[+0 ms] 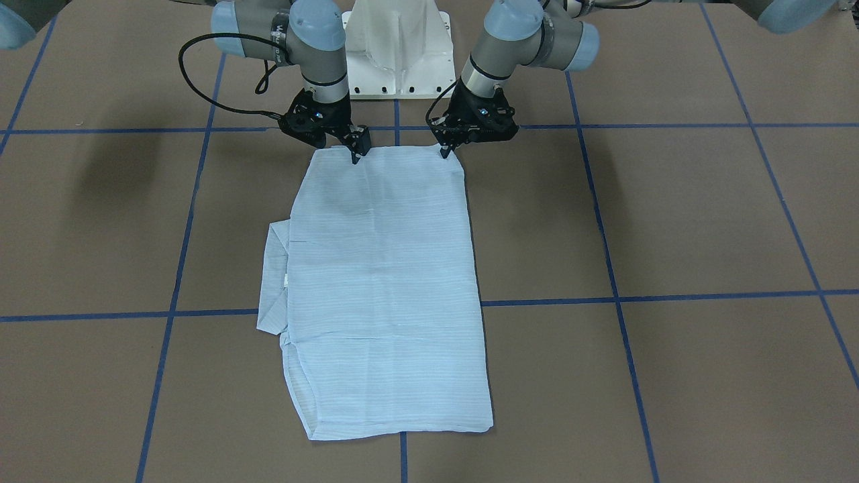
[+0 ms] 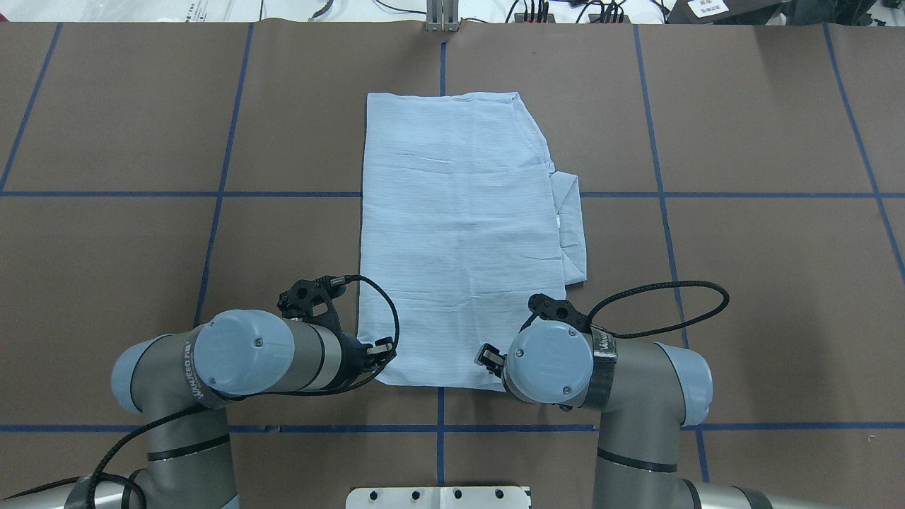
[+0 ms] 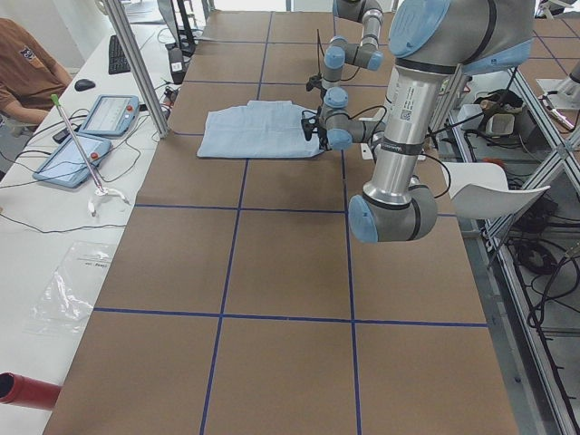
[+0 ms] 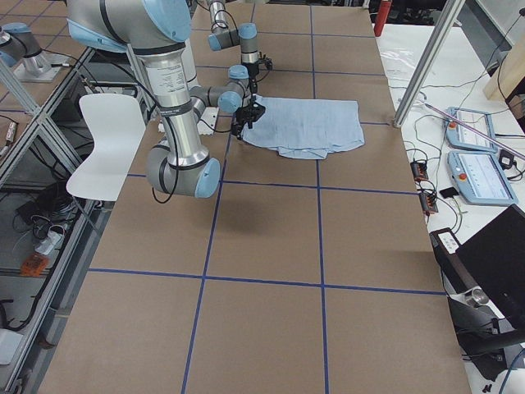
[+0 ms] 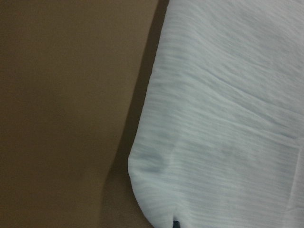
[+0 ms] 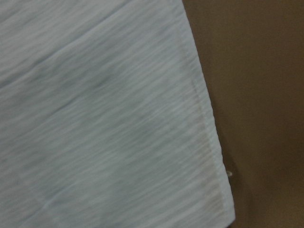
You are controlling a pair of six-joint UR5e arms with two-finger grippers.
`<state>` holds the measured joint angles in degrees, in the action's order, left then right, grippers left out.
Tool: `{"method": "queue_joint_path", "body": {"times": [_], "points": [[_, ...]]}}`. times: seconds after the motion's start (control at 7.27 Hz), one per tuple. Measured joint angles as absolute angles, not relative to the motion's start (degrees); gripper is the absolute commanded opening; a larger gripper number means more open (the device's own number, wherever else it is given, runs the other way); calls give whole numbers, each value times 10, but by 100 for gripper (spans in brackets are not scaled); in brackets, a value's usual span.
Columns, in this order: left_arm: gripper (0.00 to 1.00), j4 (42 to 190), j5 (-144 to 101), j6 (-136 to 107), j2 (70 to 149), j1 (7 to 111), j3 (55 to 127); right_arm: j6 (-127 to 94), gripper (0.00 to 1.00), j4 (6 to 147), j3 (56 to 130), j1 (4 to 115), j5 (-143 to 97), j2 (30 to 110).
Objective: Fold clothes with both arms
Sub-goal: 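Move the right gripper to the near edge beside the left gripper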
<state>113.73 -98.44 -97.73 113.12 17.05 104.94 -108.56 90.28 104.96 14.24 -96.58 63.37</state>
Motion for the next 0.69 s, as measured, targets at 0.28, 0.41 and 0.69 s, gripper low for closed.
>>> {"method": "queue_joint_path", "body": {"times": [0.28,0.41,0.69], "points": [[0,1137,-984,-977,1131,171,1049,-1085,69,901,1045,141,-961,633],[0,1137,-984,-977,1131,170,1048,-1086,49,900,1043,141,-960,632],[0,1138,-984,-977,1132,170,1049,-1086,4,899,1042,141,-959,630]]}}
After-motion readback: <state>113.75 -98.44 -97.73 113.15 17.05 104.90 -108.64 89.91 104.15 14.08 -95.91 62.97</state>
